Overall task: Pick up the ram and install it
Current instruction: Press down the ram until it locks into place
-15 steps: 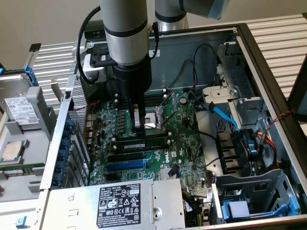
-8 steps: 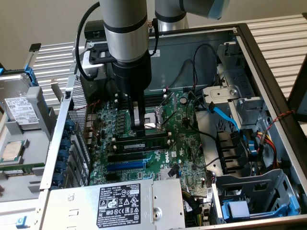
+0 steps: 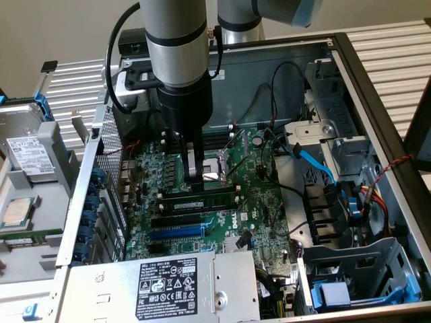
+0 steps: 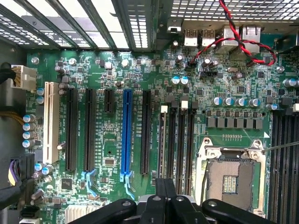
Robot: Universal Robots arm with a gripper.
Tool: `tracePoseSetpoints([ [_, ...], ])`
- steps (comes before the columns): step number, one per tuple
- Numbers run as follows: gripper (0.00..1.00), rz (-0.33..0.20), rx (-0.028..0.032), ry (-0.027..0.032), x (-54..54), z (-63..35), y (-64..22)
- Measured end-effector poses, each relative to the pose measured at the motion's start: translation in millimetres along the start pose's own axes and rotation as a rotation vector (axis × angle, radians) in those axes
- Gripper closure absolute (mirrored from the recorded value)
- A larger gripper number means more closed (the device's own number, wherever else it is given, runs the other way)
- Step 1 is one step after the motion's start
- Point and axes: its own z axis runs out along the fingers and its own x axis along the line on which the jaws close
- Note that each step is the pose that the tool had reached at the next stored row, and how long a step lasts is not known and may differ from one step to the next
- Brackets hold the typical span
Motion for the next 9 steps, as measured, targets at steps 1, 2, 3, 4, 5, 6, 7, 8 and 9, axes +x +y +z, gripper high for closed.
tracePoseSetpoints([
  [1, 0.9, 0.0, 0.0, 0.0, 0.0, 0.0, 0.0],
  [2, 0.9, 0.0, 0.0, 0.0, 0.0, 0.0, 0.0],
  [3, 0.9, 0.0, 0.0001, -0.0001, 0.0, 0.0, 0.0],
  [4, 0.9, 0.0, 0.0, 0.0, 0.0, 0.0, 0.0],
  [5, 0.9, 0.002, 0.0, 0.0, 0.0, 0.0, 0.0],
  [6, 0.9, 0.013, -0.0001, 0.0003, 0.0, 0.0, 0.0],
  [7, 0.9, 0.028, -0.0002, 0.0006, 0.0, 0.0, 0.0],
  [8, 0.9, 0.043, -0.0002, 0.0009, 0.0, 0.0, 0.0],
  [9, 0.9, 0.058, -0.0002, 0.0012, 0.0, 0.0, 0.0],
])
